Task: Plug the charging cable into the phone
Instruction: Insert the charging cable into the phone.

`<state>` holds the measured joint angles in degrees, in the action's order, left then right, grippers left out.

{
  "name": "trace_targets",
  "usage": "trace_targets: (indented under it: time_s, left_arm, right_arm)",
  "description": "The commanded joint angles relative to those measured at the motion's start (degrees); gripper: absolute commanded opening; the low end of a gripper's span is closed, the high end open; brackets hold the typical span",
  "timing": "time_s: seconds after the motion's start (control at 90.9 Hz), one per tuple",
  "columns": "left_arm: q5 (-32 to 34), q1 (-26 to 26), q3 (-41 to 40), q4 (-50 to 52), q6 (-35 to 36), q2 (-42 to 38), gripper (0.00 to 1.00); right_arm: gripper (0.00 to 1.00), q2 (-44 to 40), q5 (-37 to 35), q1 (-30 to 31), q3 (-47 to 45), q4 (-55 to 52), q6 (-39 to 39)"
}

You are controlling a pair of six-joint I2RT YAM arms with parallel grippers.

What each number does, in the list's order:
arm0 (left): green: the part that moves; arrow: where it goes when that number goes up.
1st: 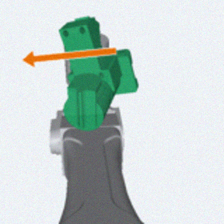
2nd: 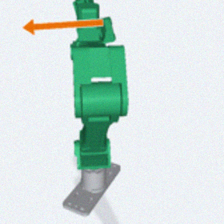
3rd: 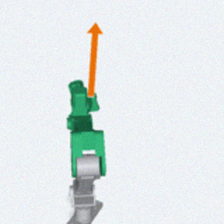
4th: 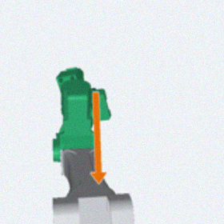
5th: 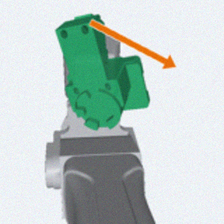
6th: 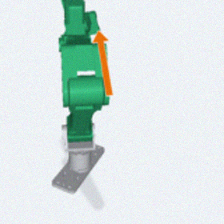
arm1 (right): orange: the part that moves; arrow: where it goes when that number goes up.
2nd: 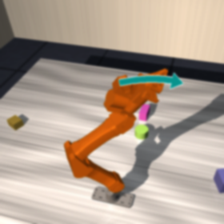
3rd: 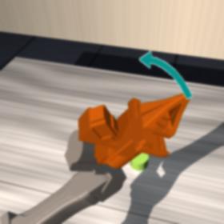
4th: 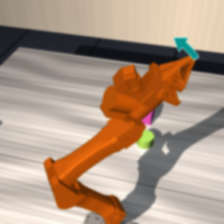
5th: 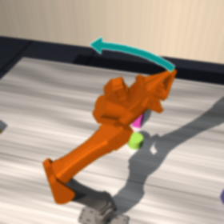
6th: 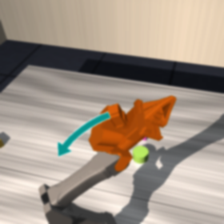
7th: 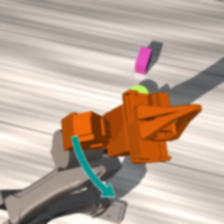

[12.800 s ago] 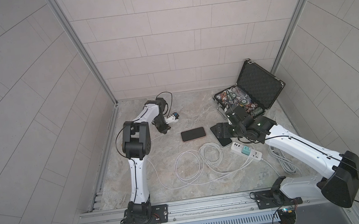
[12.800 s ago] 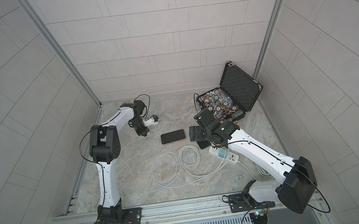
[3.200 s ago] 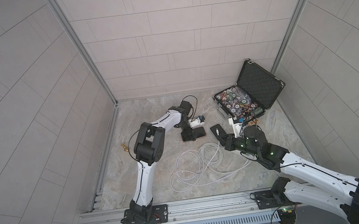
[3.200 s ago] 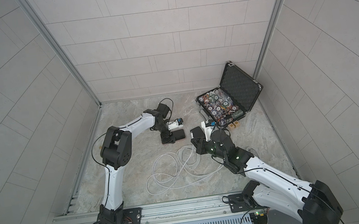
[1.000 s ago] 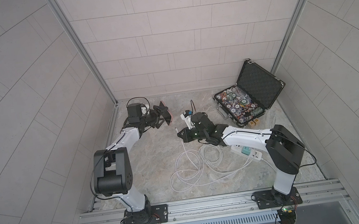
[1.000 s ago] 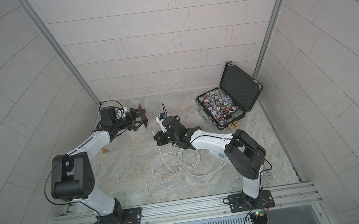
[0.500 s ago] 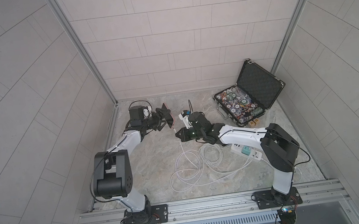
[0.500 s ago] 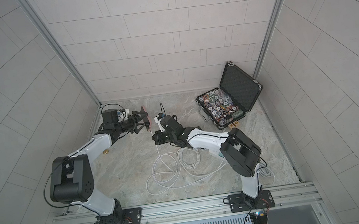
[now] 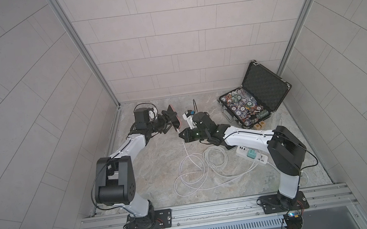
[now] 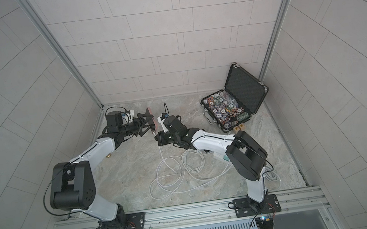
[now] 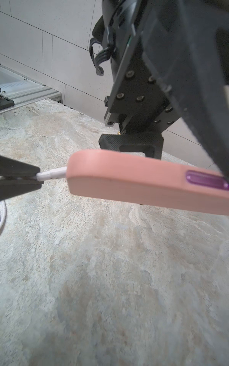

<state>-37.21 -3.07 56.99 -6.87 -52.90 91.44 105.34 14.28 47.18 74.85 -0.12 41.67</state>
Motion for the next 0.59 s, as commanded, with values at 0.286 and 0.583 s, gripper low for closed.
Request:
trace_targets:
  time_s: [0.286, 0.583]
  left_arm:
    - [0.99, -0.09, 0.32, 0.17, 2.44, -2.43, 0.55]
    - [2.31, -0.09, -0.46, 0.48, 2.21, -2.80, 0.55]
  right_arm:
    - [0.00, -1.86, 0.52, -0.12, -1.97, 0.21, 2.08]
    - [0.00, -1.78, 1.07, -0.11, -3.58, 1.44, 2.61]
